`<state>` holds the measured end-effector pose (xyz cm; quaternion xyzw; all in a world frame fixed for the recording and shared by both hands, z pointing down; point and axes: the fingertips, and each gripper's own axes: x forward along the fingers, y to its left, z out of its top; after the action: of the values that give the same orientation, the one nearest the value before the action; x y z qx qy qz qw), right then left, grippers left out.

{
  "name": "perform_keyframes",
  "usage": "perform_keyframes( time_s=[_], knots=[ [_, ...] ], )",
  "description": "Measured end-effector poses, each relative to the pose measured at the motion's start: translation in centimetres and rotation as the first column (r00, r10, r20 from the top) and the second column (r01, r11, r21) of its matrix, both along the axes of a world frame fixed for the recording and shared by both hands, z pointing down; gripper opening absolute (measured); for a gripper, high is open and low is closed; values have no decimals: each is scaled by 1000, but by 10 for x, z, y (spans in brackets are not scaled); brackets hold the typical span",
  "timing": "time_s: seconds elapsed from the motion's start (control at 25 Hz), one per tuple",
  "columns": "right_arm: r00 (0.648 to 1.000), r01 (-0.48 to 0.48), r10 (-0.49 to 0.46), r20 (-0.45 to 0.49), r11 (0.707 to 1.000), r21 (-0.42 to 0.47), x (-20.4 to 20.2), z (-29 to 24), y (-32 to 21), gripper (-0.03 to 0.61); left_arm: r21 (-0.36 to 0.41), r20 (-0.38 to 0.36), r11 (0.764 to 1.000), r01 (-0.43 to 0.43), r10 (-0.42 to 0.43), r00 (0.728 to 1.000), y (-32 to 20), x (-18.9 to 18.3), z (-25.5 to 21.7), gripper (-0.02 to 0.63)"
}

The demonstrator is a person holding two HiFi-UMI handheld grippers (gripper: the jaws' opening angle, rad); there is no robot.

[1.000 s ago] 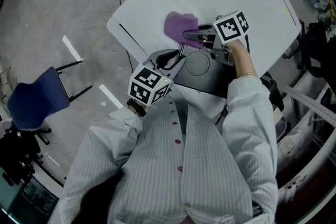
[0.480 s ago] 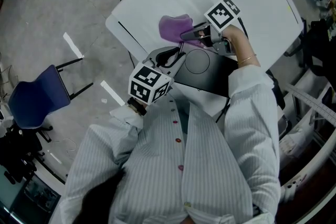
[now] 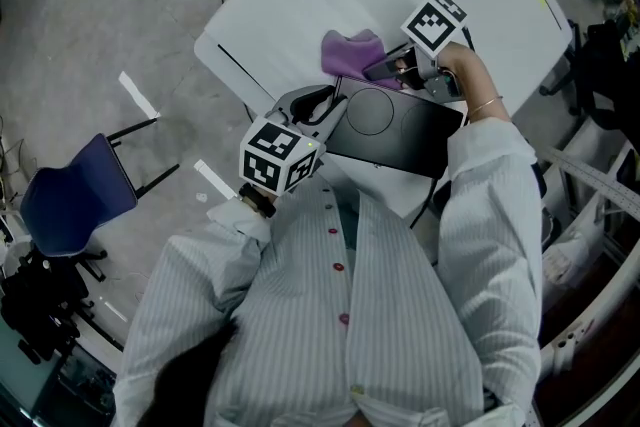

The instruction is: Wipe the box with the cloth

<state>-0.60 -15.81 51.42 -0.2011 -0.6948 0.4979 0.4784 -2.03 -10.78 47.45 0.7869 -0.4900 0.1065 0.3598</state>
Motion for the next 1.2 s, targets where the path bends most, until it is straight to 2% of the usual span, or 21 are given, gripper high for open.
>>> perform_keyframes(
  time_s=[0.16, 0.52, 0.6, 0.64, 0.76, 0.84, 0.96, 1.12, 1.2],
  knots=[
    [999, 0, 0, -34, 1000, -6, 24, 1, -5, 49, -5, 1, 1000, -6, 6, 1000, 0, -1, 2, 92],
    [993, -77, 74, -92, 997, -28, 86, 2, -21, 49, -20, 5, 1000, -22, 23, 1000, 0, 0, 2, 94],
    [989, -93, 92, -114, 996, -4, 102, 5, -28, 49, -24, 5, 999, -25, 25, 1000, 0, -1, 2, 94],
    [989, -104, 103, -109, 995, -5, 108, 5, -31, 49, -25, 4, 999, -27, 27, 1000, 0, -1, 2, 95],
    [985, -172, 168, -49, 982, -82, 113, -4, -30, 49, -27, 3, 999, -32, 32, 999, 0, 0, 2, 95],
    [980, -198, 195, -41, 977, -84, 115, -6, -30, 49, -30, 6, 999, -40, 40, 999, 0, 1, 2, 97],
    [988, -152, 155, 26, 983, -105, 108, -13, -25, 49, -35, 7, 998, -47, 47, 999, 0, 2, 2, 98],
    [986, -123, 121, -112, 992, -11, 127, 1, -34, 49, -38, 4, 998, -52, 52, 999, 0, 4, 2, 100],
    [989, -124, 120, -83, 991, -50, 126, -3, -31, 49, -39, 5, 998, -54, 54, 999, 0, 4, 3, 100]
  ],
)
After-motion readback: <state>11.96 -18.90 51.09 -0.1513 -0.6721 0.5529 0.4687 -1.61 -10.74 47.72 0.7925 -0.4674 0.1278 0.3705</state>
